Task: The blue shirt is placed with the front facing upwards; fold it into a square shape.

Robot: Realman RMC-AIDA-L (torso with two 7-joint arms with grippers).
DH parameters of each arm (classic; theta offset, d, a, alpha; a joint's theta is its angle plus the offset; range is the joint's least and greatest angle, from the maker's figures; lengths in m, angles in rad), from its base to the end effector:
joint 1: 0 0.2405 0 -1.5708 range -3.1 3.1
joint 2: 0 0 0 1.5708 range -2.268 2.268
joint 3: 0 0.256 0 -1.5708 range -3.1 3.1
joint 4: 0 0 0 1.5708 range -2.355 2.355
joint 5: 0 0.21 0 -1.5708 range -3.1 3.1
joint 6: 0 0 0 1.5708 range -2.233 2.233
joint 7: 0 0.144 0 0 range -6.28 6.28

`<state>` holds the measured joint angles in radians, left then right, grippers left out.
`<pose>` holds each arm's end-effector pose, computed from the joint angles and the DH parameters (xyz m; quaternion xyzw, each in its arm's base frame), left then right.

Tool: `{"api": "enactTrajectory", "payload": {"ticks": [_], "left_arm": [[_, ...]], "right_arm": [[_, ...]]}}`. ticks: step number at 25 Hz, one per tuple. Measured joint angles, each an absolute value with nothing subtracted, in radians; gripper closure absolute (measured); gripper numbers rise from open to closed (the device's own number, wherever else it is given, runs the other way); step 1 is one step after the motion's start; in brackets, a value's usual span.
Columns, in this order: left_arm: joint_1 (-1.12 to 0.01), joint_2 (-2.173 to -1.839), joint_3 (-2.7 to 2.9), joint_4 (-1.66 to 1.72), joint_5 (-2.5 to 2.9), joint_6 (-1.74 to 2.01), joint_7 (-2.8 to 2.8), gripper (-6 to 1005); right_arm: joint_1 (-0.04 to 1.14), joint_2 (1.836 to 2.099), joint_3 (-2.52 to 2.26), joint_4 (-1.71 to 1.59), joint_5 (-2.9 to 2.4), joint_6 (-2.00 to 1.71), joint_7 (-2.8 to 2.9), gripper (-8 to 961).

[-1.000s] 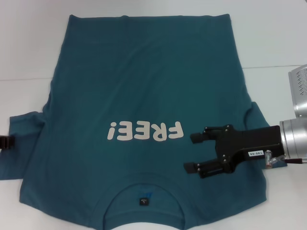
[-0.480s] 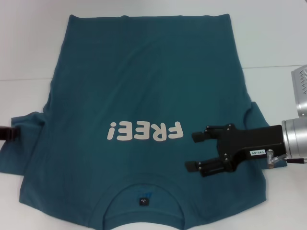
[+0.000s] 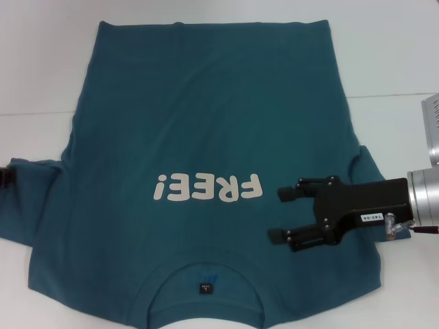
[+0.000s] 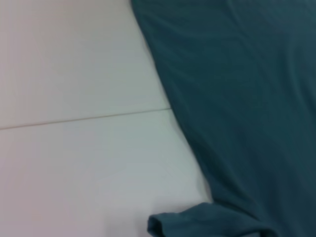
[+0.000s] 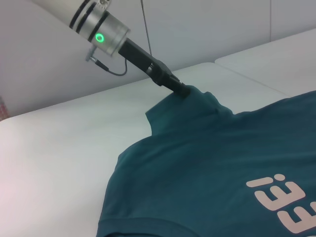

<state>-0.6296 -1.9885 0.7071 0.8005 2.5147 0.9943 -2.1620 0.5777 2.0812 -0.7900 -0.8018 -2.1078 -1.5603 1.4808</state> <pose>-0.3241 0.4144 0.0812 -0.8026 -0.4539 -0.0154 0.3867 0.2397 0.3457 0.0029 -0.9674 0.1699 0.1580 0.1014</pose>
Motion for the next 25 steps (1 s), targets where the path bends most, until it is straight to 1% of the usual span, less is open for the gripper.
{"api": "enactTrajectory", "payload": {"ticks": [5,12,25], "left_arm": [[-0.639,-1.988,0.707,0.845,2.573,1.029,-2.182,986],[-0.655,-1.975,0.707,0.854,2.616,1.053,-2.195,986],[-0.684,-1.964,0.742,0.904,2.705,1.113,-2.206,985]], "right_arm": [[0.578,2.081,-0.79,-0.802,-2.108,-1.56,1.482,12],[0.578,2.081,-0.79,-0.804,-2.108,-1.56,1.482,12],[0.582,2.081,-0.79,-0.804,-2.108,-1.56,1.482,12]]}}
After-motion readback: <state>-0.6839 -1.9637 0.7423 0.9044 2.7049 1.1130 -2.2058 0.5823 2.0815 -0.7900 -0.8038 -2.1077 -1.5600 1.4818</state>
